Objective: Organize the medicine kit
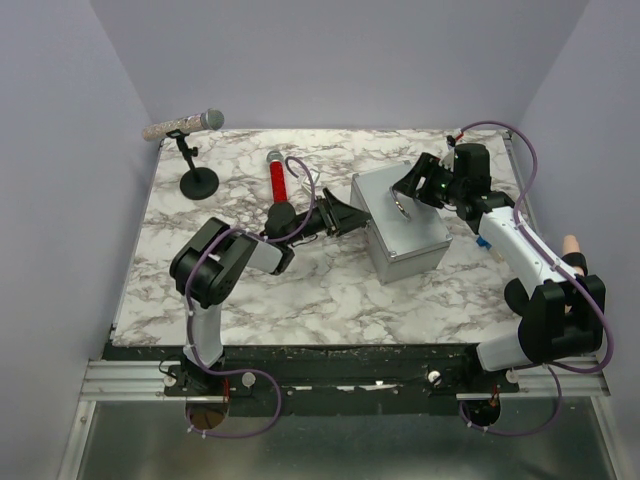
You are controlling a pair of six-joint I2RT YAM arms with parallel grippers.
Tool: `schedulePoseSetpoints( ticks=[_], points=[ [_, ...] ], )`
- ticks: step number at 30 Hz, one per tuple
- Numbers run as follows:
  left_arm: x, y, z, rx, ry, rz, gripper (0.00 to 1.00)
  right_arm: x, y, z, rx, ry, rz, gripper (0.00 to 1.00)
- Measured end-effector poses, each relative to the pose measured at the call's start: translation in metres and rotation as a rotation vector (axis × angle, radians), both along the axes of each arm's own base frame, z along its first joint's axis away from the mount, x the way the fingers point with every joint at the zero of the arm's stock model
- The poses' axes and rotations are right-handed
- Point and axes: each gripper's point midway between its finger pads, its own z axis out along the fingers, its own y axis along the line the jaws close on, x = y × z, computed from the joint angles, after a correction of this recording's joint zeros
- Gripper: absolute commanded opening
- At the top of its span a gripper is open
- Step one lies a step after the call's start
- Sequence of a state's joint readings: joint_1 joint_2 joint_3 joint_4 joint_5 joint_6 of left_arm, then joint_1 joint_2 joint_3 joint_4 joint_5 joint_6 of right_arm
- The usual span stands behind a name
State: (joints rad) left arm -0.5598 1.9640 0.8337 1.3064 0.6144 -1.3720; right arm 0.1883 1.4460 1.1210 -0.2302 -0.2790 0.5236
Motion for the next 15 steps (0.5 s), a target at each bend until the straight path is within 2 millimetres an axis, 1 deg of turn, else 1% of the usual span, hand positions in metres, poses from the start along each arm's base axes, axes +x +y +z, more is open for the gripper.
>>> schedulePoseSetpoints(
  ticks=[2, 5, 15],
  points=[
    [-0.0015, 0.0005, 0.0072, -0.004, -0.026, 0.001, 0.8, 0.0, 0.0, 0.0, 0.0, 0.0, 0.0, 0.74],
    [-0.004, 0.0017, 0.0116, -0.006, -0.041, 0.001, 0.8, 0.0001, 0.0, -0.0001, 0.0, 0.0, 0.0, 0.74],
    [-0.0057, 0.0011, 0.0104, -0.002, -0.047, 0.0, 0.8, 0.0001, 0.0001, -0.0001, 0.0, 0.0, 0.0, 0.74]
  ],
)
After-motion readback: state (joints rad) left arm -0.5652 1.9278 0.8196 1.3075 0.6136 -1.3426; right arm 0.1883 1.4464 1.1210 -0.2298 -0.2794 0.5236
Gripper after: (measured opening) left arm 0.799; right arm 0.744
